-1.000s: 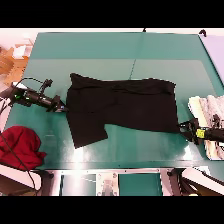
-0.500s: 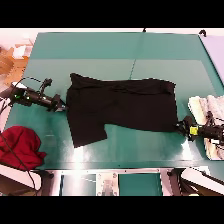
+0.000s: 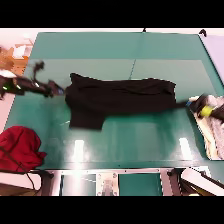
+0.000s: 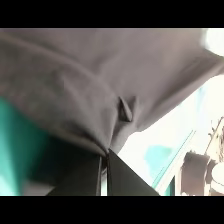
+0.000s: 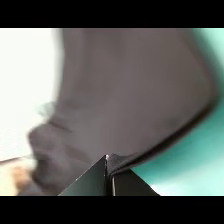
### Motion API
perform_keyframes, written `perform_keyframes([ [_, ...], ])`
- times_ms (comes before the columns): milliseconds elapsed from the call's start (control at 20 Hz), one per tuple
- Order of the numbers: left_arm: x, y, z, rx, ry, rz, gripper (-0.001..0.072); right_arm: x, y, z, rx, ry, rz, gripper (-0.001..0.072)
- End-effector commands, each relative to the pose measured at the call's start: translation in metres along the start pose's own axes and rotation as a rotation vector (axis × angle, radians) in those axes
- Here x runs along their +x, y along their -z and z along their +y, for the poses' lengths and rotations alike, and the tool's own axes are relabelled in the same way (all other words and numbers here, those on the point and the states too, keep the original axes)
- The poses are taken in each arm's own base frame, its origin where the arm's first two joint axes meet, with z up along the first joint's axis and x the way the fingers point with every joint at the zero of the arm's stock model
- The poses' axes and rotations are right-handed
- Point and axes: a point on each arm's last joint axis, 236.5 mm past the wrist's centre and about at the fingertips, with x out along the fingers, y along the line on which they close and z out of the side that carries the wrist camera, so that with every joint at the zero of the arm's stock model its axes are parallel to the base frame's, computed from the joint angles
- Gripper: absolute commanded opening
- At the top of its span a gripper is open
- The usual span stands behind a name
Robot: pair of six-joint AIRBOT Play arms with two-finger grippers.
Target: Fold the shirts.
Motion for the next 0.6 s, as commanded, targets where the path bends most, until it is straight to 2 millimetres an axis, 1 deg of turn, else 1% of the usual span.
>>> perform_keyframes([
  [0,-0.082,-0.056,-0.165,0.371,0.11,-0.28,0.0025,-0.08,-0.036,0.205,-0.337,-0.389,-0.187,0.0017],
  [50,-0.113,-0.063,-0.221,0.504,0.111,-0.388,0.0025,-0.109,-0.035,0.256,-0.46,-0.441,-0.256,0.0017],
  [100,-0.147,-0.063,-0.28,0.645,0.084,-0.514,0.0025,-0.14,-0.026,0.305,-0.592,-0.478,-0.329,0.0017],
  [150,-0.182,-0.056,-0.336,0.778,0.043,-0.649,0.0025,-0.169,-0.016,0.345,-0.708,-0.496,-0.405,0.0017],
  [200,-0.213,-0.042,-0.385,0.889,0.011,-0.773,0.0025,-0.197,-0.002,0.379,-0.815,-0.504,-0.483,0.0017],
  [250,-0.242,-0.021,-0.431,0.994,-0.018,-0.891,0.0025,-0.226,0.014,0.411,-0.92,-0.504,-0.573,0.0017],
  [300,-0.269,0.005,-0.473,1.094,-0.055,-1.009,0.0025,-0.251,0.031,0.437,-1.013,-0.496,-0.66,0.0017],
  [350,-0.289,0.03,-0.504,1.17,-0.089,-1.101,0.0025,-0.27,0.047,0.456,-1.089,-0.481,-0.726,0.0017],
  [400,-0.306,0.054,-0.528,1.228,-0.131,-1.181,0.0025,-0.283,0.064,0.471,-1.159,-0.463,-0.774,0.0017],
  [450,-0.318,0.073,-0.541,1.252,-0.169,-1.234,0.0025,-0.29,0.078,0.481,-1.21,-0.453,-0.799,0.0017],
  [500,-0.326,0.086,-0.548,1.263,-0.219,-1.272,0.0025,-0.293,0.091,0.489,-1.246,-0.456,-0.809,0.0017],
  [550,-0.332,0.094,-0.547,1.255,-0.268,-1.292,0.0025,-0.294,0.098,0.493,-1.265,-0.457,-0.812,0.0017],
])
